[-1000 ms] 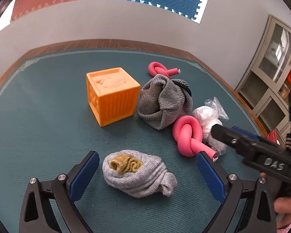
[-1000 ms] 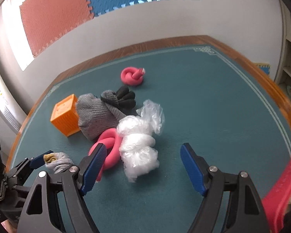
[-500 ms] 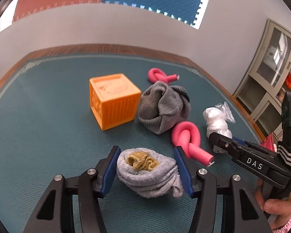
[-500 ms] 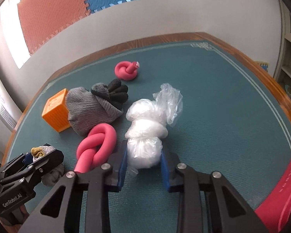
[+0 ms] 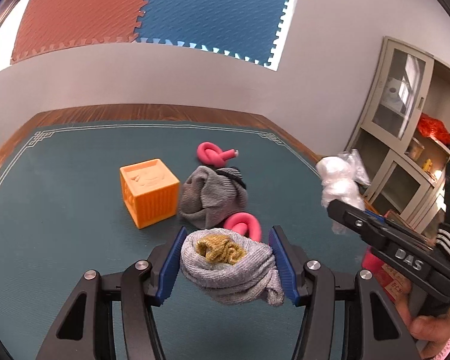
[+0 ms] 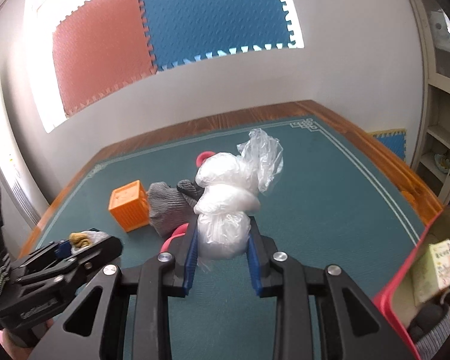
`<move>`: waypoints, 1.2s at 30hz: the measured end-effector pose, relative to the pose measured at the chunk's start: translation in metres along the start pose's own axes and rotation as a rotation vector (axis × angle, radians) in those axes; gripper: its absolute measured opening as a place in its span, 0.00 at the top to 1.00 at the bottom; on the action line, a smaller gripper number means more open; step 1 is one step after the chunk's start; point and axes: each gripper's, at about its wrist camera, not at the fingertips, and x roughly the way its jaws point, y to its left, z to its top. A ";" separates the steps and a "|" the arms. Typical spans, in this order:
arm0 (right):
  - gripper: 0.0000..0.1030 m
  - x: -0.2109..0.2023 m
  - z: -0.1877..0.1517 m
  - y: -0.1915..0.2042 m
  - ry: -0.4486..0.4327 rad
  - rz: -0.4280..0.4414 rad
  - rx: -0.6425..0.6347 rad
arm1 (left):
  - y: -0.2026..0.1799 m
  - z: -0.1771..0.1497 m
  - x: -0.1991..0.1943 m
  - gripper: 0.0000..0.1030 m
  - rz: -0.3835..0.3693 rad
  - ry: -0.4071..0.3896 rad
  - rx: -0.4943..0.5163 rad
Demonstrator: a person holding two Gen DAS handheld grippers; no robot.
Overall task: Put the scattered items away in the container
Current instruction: 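Carry the rolled sock to the tin with the left tool while the right tool carries the plastic bundle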
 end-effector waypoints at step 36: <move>0.69 -0.187 -0.051 -0.154 -0.157 -0.349 0.201 | -0.246 -0.002 0.015 0.43 -0.386 0.057 0.246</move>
